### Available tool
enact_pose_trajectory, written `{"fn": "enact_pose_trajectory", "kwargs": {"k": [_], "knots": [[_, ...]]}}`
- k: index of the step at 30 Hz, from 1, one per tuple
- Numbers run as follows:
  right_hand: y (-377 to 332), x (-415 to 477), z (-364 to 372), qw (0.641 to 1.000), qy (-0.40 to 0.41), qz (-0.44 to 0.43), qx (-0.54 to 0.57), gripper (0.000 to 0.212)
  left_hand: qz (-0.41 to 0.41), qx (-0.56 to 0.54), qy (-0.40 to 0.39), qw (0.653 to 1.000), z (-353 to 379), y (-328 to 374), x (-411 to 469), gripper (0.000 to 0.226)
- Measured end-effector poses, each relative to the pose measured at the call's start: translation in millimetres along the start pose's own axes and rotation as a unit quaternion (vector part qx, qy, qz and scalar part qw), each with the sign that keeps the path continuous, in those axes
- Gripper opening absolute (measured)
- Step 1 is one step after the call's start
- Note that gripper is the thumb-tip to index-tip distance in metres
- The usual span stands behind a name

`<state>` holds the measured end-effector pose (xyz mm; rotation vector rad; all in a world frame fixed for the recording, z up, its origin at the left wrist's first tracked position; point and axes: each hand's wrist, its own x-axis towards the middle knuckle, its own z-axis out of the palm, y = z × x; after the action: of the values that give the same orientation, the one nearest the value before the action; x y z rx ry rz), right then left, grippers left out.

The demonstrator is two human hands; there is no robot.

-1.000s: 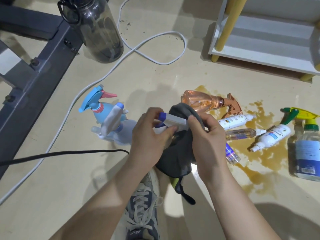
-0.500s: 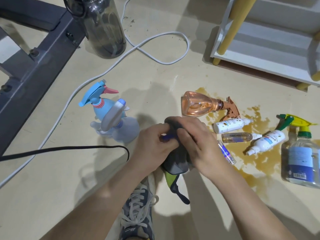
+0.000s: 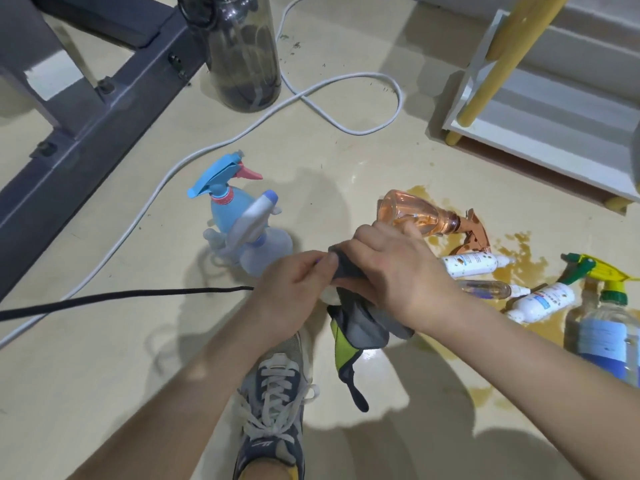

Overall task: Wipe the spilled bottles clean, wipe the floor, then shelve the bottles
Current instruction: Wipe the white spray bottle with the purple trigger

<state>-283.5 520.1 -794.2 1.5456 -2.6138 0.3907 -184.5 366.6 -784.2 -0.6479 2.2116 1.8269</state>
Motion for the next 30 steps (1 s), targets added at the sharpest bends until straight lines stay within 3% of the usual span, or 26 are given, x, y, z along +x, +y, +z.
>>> {"fn": "enact_pose_trajectory", "kwargs": {"k": [4,8,10,13,15,19,21,23,26,30], "knots": [[4,9,7,0.998,0.04,-0.046,0.011,0.042,0.022,0.039,0.04,0.998,-1,-6,2,0.045],[5,1,11,0.979,-0.019,0.018,0.204,0.031,0.024,0.033,0.049,0.998,-6,-13,-2,0.048],[7,-7,5,0.969,-0.048,0.032,0.24,0.031,0.028,0.026,0.039,0.998,-8,-18,-5,0.052],[0,0,-5,0.997,-0.05,-0.007,0.056,0.036,0.025,0.06,0.031,0.997,-7,-20,-9,0.053],[-14,16,-7,0.997,-0.037,-0.045,-0.059,0.044,0.031,0.08,0.029,0.996,-6,-19,-12,0.053],[-40,33,5,0.987,0.018,-0.062,-0.146,0.034,0.032,0.081,0.028,0.996,-8,-17,-13,0.036],[-34,27,8,0.992,0.017,-0.061,-0.105,0.035,0.028,0.08,0.025,0.996,-8,-20,-11,0.036],[-16,17,5,0.997,-0.045,-0.06,0.029,0.04,0.029,0.087,0.03,0.995,-6,-21,-12,0.036],[4,7,-8,0.97,-0.129,-0.003,0.204,0.037,0.027,0.092,0.041,0.995,-5,-18,-11,0.035],[16,-4,-27,0.974,-0.118,0.067,0.18,0.025,0.026,0.097,0.037,0.994,-5,-14,-10,0.046]]}}
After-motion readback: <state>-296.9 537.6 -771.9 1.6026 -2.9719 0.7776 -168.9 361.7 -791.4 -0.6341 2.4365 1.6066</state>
